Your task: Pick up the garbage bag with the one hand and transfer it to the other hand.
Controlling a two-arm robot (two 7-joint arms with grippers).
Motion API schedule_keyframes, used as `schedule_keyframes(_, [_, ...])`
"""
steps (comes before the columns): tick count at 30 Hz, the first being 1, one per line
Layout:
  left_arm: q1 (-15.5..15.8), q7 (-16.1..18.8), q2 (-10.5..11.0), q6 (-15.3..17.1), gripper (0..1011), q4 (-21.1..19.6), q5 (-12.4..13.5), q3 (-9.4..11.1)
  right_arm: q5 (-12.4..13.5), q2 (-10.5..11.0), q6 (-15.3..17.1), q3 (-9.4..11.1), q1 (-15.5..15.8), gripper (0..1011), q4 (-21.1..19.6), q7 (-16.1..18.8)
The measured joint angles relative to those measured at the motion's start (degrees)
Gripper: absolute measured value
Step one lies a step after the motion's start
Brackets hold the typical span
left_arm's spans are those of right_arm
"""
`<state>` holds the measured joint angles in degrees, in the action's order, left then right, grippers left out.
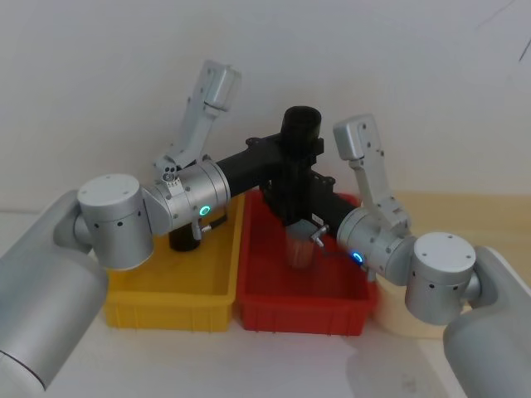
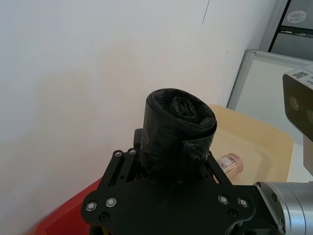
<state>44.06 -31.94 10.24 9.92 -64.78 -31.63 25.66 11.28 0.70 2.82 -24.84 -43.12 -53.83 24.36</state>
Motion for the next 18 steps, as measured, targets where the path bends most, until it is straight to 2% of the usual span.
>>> schedule_keyframes(5, [0.0,-0.06,-0.02,0.0,436,-0.02,-0.04,0.07,0.0,0.02,-0.02,-0.06,-0.01,559,-0.02,-0.01])
schedule_keyframes(8, [0.0,-0.08,-0.02,0.0,539,-0.02,-0.04,0.08,0.1,0.16,-0.02,-0.03,0.17,559,-0.42,-0.05])
schedule_keyframes(12, [0.0,-0.09,-0.02,0.0,628,-0.02,-0.04,0.09,0.22,0.45,0.03,0.08,0.58,559,-1.24,-0.61])
schedule_keyframes(14, [0.0,-0.09,-0.01,0.01,734,-0.02,-0.04,0.09,0.25,0.71,0.2,0.23,0.9,559,-1.86,-1.23])
schedule_keyframes(16, [0.0,-0.09,0.0,0.01,764,-0.02,-0.04,0.09,0.24,0.9,0.35,0.36,1.14,559,-2.26,-1.67])
schedule_keyframes(17, [0.0,-0.09,0.0,0.01,827,-0.02,-0.04,0.09,0.24,1.14,0.53,0.58,1.44,559,-2.76,-2.21])
schedule_keyframes(18, [0.0,-0.09,0.0,0.01,827,-0.02,-0.04,0.08,0.24,1.25,0.61,0.7,1.58,559,-2.99,-2.46])
